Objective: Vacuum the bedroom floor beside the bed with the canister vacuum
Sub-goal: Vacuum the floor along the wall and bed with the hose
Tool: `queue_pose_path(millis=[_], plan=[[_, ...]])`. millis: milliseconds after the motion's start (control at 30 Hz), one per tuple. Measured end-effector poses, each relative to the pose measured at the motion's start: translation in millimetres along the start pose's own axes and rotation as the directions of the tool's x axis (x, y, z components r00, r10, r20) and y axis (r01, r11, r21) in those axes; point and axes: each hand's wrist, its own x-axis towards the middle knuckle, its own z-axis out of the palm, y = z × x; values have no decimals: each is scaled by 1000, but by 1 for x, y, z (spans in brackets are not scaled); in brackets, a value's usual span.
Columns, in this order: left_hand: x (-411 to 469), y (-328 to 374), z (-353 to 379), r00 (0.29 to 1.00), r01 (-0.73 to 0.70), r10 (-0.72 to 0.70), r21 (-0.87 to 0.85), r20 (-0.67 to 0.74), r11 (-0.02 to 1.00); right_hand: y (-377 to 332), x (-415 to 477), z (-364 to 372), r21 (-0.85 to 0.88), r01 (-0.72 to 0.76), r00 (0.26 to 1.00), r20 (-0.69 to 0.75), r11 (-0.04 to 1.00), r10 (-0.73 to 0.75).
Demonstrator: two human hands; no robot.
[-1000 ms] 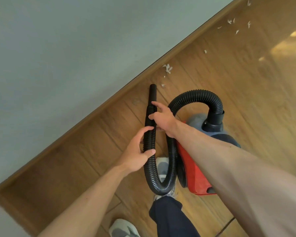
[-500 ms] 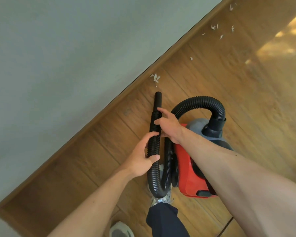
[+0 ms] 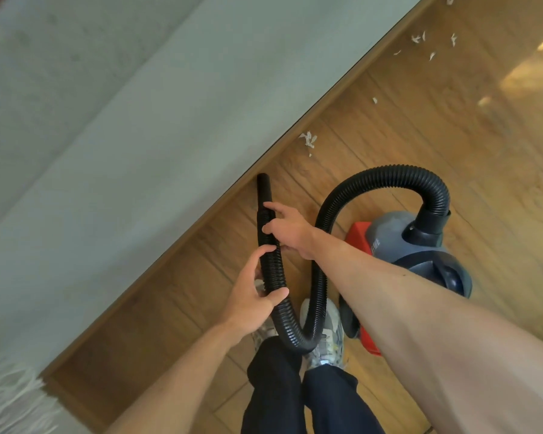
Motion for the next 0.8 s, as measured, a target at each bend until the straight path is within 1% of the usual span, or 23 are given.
queue_pose_path(millis=[67, 233, 400, 500, 600, 800], plan=[[-1, -1, -8, 1000, 0, 0, -20, 1, 1000, -3, 2, 7, 9, -2, 1000, -3, 1000, 2], [-4, 6, -19, 999, -8, 8, 13, 33, 1000, -4, 2, 11, 39, 6, 999, -33, 999, -5], [8, 28, -14, 997, -54, 50, 88, 56, 995, -14, 0, -10, 104, 36, 993, -114, 994, -24], [12, 38, -4, 995, -72, 65, 99, 75, 992, -17, -4, -24, 99, 28, 990, -143, 995, -13], [16, 43, 7, 993, -52, 41, 97, 114, 994, -11, -7, -35, 105, 24, 987, -158, 994, -7], [26, 50, 11, 986, -34, 8, 159, 166, 987, 0, -9, -50, 209, 33, 975, -222, 977, 15]])
